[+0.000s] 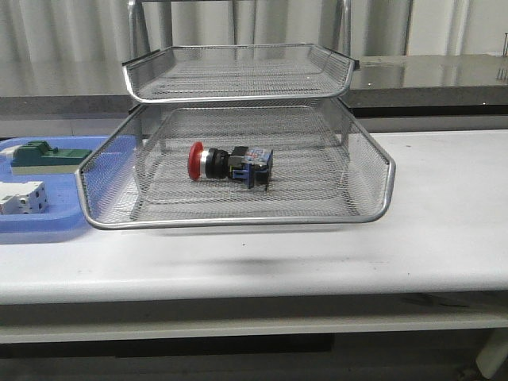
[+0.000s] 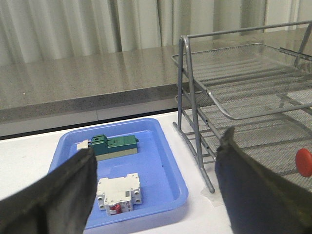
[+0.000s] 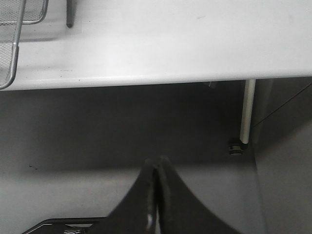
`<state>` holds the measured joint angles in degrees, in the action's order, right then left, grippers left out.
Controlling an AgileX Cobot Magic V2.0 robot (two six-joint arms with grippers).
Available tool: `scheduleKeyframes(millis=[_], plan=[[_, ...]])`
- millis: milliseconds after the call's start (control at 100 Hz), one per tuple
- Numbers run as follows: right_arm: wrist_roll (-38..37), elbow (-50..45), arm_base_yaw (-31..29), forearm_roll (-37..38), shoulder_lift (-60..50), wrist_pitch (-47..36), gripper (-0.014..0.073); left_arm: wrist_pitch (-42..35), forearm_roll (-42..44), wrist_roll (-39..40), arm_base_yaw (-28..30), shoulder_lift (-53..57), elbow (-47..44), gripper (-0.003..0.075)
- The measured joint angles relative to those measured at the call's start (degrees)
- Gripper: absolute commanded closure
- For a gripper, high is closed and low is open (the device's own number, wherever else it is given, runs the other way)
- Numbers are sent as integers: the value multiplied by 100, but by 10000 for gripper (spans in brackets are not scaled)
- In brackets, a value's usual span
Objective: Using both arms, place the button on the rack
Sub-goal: 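Withdraw the left gripper upward away from the mesh tray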
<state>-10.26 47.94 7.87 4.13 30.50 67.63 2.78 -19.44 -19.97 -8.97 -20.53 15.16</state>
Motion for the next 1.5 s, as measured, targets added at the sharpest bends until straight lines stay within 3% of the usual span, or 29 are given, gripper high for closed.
scheduleKeyframes(millis=[310,1300,1500], plan=[[0,0,0,0,0,0,660,-8,-10,0,0,26,0,743],[0,0,0,0,0,-263,660,2,-10,0,0,26,0,741],[90,0,0,-346,301,-411,660,2,-10,0,0,26,0,741]])
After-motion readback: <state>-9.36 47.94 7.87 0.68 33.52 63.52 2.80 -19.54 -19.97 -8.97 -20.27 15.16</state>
